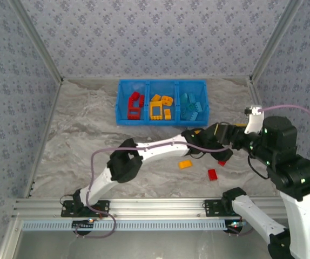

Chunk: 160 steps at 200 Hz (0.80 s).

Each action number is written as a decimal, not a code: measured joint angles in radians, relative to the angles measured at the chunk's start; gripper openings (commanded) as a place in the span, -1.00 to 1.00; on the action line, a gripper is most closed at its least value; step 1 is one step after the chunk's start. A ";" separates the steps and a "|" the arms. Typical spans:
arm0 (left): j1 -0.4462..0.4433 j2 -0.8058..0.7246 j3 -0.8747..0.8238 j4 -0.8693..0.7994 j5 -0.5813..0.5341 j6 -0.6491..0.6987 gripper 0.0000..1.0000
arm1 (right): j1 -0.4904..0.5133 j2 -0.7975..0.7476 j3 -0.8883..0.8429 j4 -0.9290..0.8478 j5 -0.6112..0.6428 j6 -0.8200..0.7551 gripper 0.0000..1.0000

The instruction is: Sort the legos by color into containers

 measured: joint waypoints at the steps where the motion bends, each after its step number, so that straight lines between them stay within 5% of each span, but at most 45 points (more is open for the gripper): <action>1: 0.000 0.004 0.005 -0.002 -0.001 0.000 0.51 | 0.000 -0.002 -0.001 0.000 -0.003 0.001 0.45; 42: -0.034 0.150 0.223 -0.124 -0.048 -0.012 0.51 | 0.000 -0.066 -0.052 0.012 -0.131 0.014 0.51; 160: -0.085 0.284 0.330 -0.236 -0.134 -0.072 0.44 | 0.000 -0.095 0.090 -0.278 -0.055 0.169 0.43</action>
